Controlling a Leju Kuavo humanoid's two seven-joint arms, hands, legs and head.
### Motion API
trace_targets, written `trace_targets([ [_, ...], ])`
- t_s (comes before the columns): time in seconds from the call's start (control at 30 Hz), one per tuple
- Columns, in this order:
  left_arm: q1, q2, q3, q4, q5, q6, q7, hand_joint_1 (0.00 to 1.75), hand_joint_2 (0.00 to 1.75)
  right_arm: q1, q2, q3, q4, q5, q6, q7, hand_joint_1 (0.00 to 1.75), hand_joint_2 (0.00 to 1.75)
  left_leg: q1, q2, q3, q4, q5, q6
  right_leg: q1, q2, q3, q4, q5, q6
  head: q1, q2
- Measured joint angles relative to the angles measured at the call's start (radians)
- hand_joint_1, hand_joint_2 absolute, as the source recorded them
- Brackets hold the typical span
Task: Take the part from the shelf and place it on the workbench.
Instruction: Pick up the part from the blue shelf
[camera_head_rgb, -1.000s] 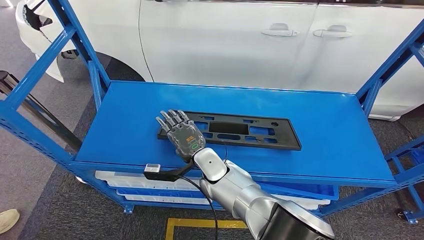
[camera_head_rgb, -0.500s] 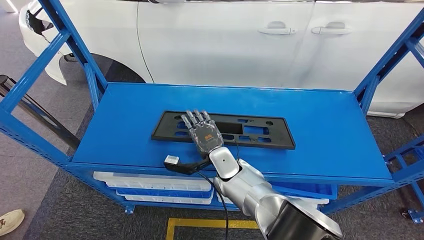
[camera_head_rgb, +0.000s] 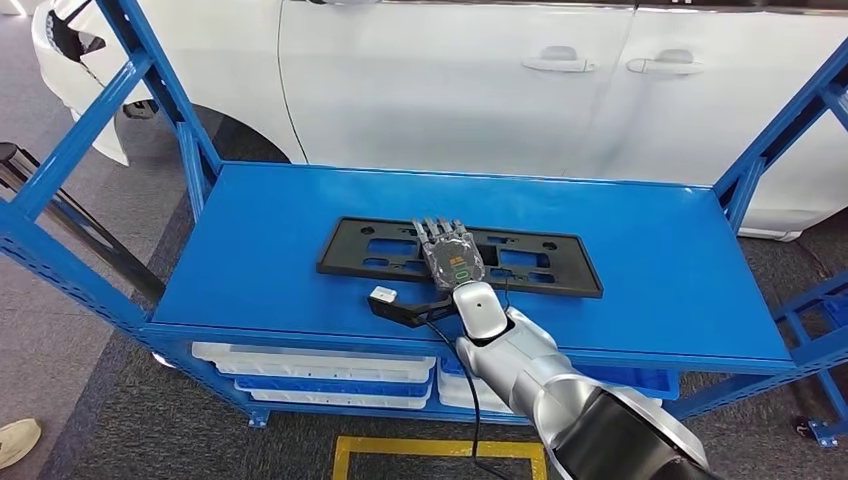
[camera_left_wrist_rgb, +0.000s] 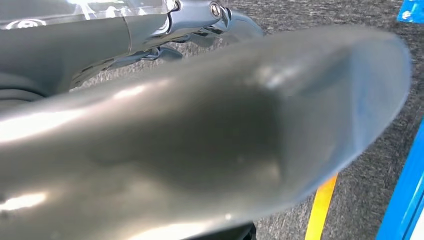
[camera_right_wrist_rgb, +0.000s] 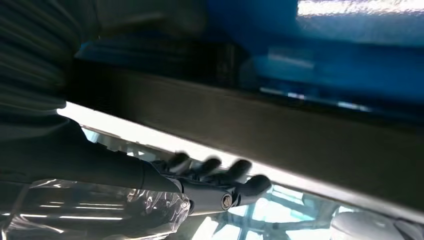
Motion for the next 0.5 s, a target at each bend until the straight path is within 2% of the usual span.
trace_targets([
  [0.03,-0.001,0.0,-0.003,0.0,0.0,-0.001,0.0,0.0,0.0,0.0,-0.004,-0.006,0.0,0.0,0.007,-0.005,1.75,1.75,0.001,0.001,0.0,-0.001,0.001,0.004,-0.002,0.0,-0.024,0.052,-0.029,0.005,0.001,0.0],
  [0.1,-0.003,0.0,-0.006,0.0,0.0,-0.002,-0.002,0.0,0.0,0.004,-0.01,-0.014,0.001,0.0,0.015,-0.012,1.75,1.75,0.0,0.001,-0.002,-0.001,0.002,0.007,-0.005,0.0,-0.092,0.192,-0.09,0.013,0.002,0.0],
  [0.13,-0.003,0.0,-0.007,0.0,0.0,-0.003,-0.004,0.0,0.0,0.006,-0.012,-0.017,0.001,0.0,0.018,-0.015,1.75,1.75,0.0,0.001,-0.003,-0.001,0.002,0.008,-0.006,0.0,-0.116,0.238,-0.101,0.014,0.002,0.0],
  [0.17,-0.002,0.0,-0.008,0.0,0.0,-0.006,-0.007,0.0,0.0,0.009,-0.014,-0.021,0.002,0.0,0.02,-0.019,1.75,1.75,0.0,0.001,-0.002,-0.001,0.002,0.008,-0.006,0.0,-0.124,0.25,-0.093,0.014,0.002,0.0],
  [0.2,-0.003,0.0,-0.008,0.0,0.0,-0.008,-0.01,0.0,0.0,0.01,-0.015,-0.026,0.002,0.0,0.022,-0.021,1.75,1.75,0.0,0.0,-0.002,0.0,0.001,0.007,-0.006,0.0,-0.11,0.217,-0.066,0.011,0.002,0.0],
  [0.27,-0.004,0.0,-0.009,0.0,0.0,-0.012,-0.016,0.0,0.0,0.009,-0.017,-0.034,0.002,0.0,0.022,-0.023,1.75,1.75,-0.001,-0.001,0.0,0.0,0.0,0.005,-0.004,0.0,-0.044,0.075,0.004,0.0,0.002,0.0],
  [0.3,-0.005,0.0,-0.009,0.0,0.0,-0.014,-0.017,0.0,0.0,0.008,-0.017,-0.037,0.002,0.0,0.022,-0.023,1.75,1.75,-0.003,-0.002,0.0,0.001,-0.001,0.002,-0.001,-0.001,-0.015,0.011,0.027,-0.005,0.002,0.0],
  [0.33,-0.005,0.0,-0.009,0.0,0.0,-0.014,-0.018,0.0,0.0,0.007,-0.017,-0.039,0.001,0.0,0.022,-0.023,1.75,1.75,-0.004,-0.002,-0.001,0.001,-0.002,-0.002,0.002,-0.001,0.003,-0.027,0.038,-0.01,0.002,0.0],
  [0.37,-0.005,0.0,-0.009,0.0,0.0,-0.014,-0.018,0.0,0.0,0.007,-0.018,-0.041,0.001,0.0,0.021,-0.024,1.75,1.75,-0.005,-0.002,-0.001,0.001,-0.002,-0.007,0.005,-0.001,0.009,-0.043,0.038,-0.014,0.001,0.0],
  [0.43,-0.005,0.0,-0.009,0.0,0.0,-0.015,-0.019,0.0,0.0,0.006,-0.018,-0.043,0.001,0.0,0.021,-0.025,1.75,1.75,-0.005,-0.002,0.001,-0.003,-0.002,-0.019,0.005,-0.002,0.011,-0.048,0.039,-0.023,0.001,0.0],
  [0.5,-0.006,0.001,-0.009,0.0,0.0,-0.017,-0.025,0.0,0.0,0.006,-0.019,-0.047,0.001,0.003,0.021,-0.027,1.75,1.75,-0.005,-0.001,-0.004,0.017,-0.02,-0.029,0.0,-0.004,0.019,-0.059,0.044,-0.034,0.001,0.0],
])
